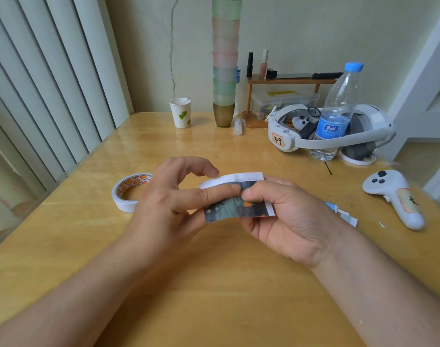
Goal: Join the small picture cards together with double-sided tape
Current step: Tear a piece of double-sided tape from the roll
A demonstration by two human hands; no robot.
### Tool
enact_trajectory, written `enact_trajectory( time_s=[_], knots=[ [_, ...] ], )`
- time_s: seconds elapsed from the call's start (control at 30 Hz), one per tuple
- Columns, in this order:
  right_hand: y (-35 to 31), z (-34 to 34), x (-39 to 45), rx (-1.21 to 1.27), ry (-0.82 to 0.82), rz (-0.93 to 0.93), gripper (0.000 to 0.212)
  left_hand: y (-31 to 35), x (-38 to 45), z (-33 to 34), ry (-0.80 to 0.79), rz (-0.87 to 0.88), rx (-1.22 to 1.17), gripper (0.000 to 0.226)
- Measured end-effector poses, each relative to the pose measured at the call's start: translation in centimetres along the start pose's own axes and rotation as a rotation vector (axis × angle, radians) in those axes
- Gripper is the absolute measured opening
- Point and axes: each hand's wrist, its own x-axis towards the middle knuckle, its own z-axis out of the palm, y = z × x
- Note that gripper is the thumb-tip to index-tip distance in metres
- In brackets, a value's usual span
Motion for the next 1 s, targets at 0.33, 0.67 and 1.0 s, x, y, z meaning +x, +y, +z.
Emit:
enact_trajectory(
  time_s=[0.33,0.67,1.0],
  knots=[
    [-0.4,0.0,-0.2,0.114,0.014,-0.079,0.044,0.2,-0.4,0.5,-0.147,-0.097,-0.097,0.054],
    [-0.6,0.4,-0.6,0.136,-0.018,-0.136,0.023,0.5,0.2,0.0,-0.203,-0.019,0.237,0.079],
    [-0.7,0.5,-0.5,0.178,0.078,-0.195,0.019,1.5,0.9,-0.1,-0.185,-0.041,0.549,0.087]
  ],
)
